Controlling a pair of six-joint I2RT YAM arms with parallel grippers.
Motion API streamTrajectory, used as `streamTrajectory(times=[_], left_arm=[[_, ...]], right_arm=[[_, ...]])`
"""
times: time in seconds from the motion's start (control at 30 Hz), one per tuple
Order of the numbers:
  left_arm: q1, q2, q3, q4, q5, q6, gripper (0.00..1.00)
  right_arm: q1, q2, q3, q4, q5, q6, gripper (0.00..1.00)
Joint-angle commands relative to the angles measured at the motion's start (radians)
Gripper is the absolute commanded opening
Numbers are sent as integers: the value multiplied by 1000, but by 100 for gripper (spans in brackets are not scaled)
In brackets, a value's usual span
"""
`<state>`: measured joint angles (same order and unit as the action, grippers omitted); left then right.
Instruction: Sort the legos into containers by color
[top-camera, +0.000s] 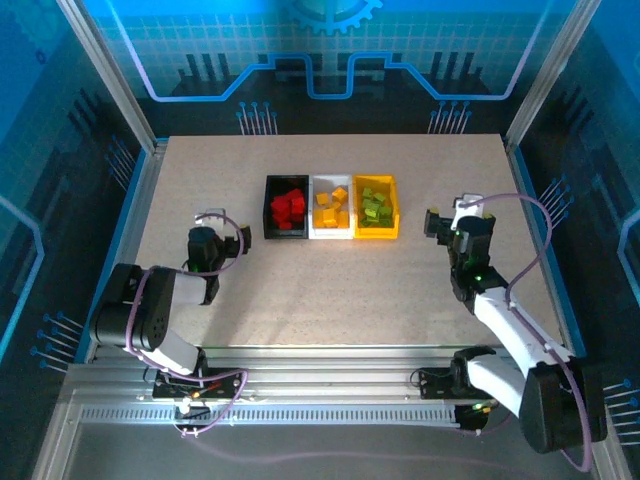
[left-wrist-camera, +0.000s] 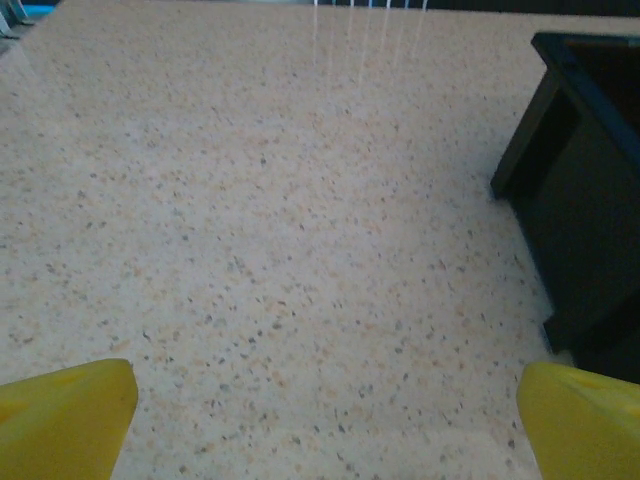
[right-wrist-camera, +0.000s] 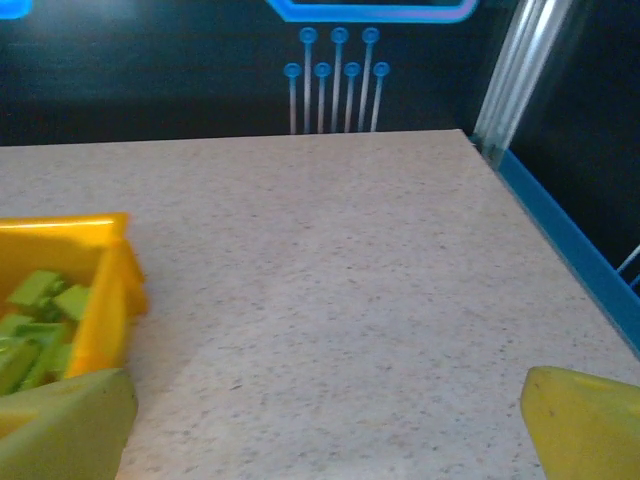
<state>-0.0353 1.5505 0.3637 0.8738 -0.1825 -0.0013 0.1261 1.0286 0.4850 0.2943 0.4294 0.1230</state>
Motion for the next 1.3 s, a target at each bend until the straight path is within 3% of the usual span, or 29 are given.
streamTrajectory(times=[0.0, 0.43, 0.5, 1.27], left_arm=[[7, 5, -1, 89, -83, -28, 99], [5, 2, 0, 85, -77, -26, 99], [5, 3, 0, 84, -76, -27, 99], [5, 3, 0, 83, -73, -26, 99]], right_arm=[[-43, 87, -45, 191, -88, -57, 100], [-35, 487, -86, 549, -170, -93, 100], [-36, 471, -67, 475, -194, -89, 100], [-39, 473, -73, 497, -198, -92, 100]])
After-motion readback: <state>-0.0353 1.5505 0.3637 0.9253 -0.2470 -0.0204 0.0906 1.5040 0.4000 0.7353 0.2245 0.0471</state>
